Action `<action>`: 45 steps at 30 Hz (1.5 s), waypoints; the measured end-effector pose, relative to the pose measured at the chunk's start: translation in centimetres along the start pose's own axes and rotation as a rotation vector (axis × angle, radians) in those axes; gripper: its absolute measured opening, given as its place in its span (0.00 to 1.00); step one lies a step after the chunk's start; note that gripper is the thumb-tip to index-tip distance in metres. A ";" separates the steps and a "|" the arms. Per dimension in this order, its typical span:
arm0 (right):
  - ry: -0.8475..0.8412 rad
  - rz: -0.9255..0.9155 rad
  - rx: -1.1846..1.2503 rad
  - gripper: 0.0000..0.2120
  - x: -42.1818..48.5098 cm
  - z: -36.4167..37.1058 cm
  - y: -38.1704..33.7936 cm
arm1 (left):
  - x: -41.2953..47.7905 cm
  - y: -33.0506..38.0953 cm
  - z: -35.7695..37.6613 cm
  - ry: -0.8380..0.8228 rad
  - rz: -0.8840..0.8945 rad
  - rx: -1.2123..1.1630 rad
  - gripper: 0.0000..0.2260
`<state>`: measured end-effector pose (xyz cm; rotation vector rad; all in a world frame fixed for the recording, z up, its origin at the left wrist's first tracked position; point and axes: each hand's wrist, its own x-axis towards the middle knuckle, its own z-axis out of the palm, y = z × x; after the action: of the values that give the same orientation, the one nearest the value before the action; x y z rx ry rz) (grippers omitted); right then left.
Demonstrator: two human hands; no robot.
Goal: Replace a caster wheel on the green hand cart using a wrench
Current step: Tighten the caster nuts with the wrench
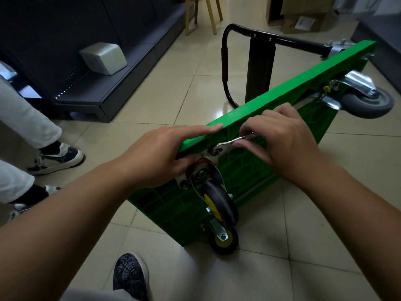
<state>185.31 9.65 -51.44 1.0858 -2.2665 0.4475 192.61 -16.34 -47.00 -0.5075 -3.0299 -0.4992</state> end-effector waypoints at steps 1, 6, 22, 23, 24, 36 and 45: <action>0.015 0.015 0.002 0.14 0.1 0.2 0.0 | 0.0 0.0 0.0 -0.001 -0.002 0.001 0.34; 0.013 0.065 0.068 0.16 -0.2 1.7 -0.1 | 0.0 0.2 -0.1 -0.013 -0.006 0.000 0.34; 0.127 0.912 1.152 0.11 -6.8 10.4 -6.6 | -0.1 0.0 0.0 0.002 -0.006 0.007 0.33; 0.058 0.930 1.100 0.11 -8.1 10.5 -6.0 | -0.1 0.0 0.0 0.004 -0.007 0.005 0.33; -0.063 0.937 1.019 0.12 -9.7 10.5 -5.2 | -0.1 -0.1 0.0 0.003 -0.009 0.001 0.33; 0.048 0.194 0.110 0.17 -2.9 0.5 1.8 | -0.1 -0.1 0.1 0.025 -0.002 0.002 0.32; -0.041 0.001 0.002 0.16 0.0 -0.6 0.0 | -0.1 -0.1 0.1 0.013 0.001 0.010 0.33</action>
<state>185.52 9.97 -50.94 1.1046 -2.3032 0.4315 192.66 -16.39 -47.17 -0.5028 -3.0180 -0.4851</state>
